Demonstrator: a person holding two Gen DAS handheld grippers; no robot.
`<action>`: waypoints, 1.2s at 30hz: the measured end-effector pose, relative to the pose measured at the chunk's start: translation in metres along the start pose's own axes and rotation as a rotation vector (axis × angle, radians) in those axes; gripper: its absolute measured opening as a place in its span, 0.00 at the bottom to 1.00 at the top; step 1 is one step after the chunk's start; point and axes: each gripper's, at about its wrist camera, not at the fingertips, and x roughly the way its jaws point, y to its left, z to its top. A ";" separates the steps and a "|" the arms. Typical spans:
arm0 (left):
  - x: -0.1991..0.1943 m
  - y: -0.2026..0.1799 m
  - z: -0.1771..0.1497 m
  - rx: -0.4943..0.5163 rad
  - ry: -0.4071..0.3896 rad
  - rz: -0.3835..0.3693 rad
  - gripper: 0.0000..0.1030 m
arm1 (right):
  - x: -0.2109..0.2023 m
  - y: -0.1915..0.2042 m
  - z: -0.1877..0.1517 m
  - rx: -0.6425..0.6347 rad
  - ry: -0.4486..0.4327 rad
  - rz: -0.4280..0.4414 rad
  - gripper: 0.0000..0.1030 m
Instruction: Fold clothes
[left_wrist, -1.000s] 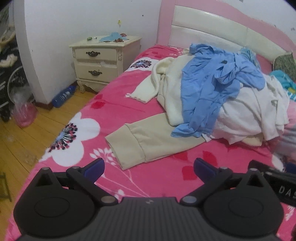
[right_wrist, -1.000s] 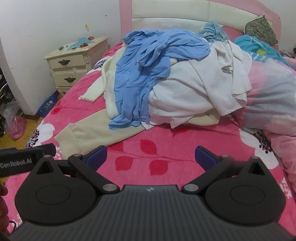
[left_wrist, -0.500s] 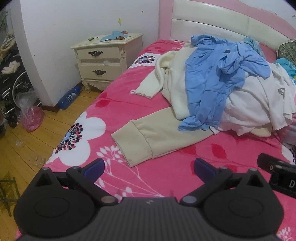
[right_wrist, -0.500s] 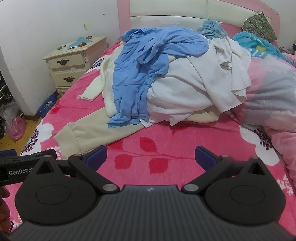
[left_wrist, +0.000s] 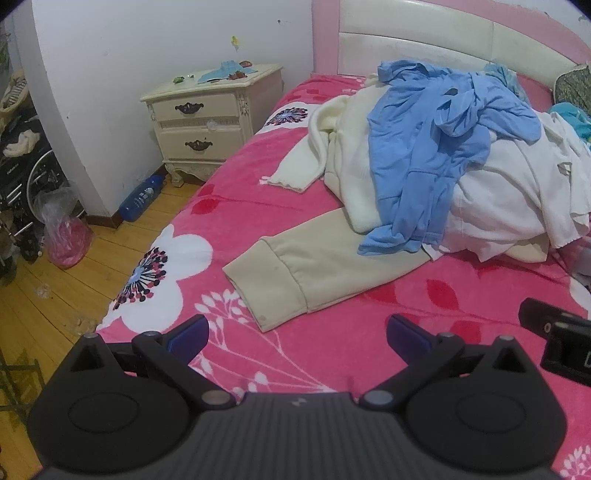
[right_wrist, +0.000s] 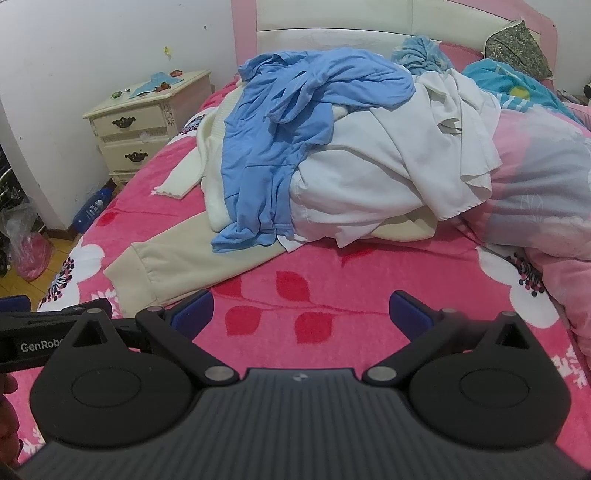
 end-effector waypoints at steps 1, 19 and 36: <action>0.000 0.000 0.000 0.002 0.001 0.000 1.00 | 0.000 0.000 0.000 0.001 0.000 0.000 0.99; 0.019 -0.004 -0.003 0.023 0.017 0.009 1.00 | 0.012 0.000 -0.001 -0.015 0.000 -0.005 0.99; 0.114 -0.053 0.117 0.017 -0.338 -0.269 1.00 | 0.085 -0.066 0.113 -0.234 -0.403 0.007 0.99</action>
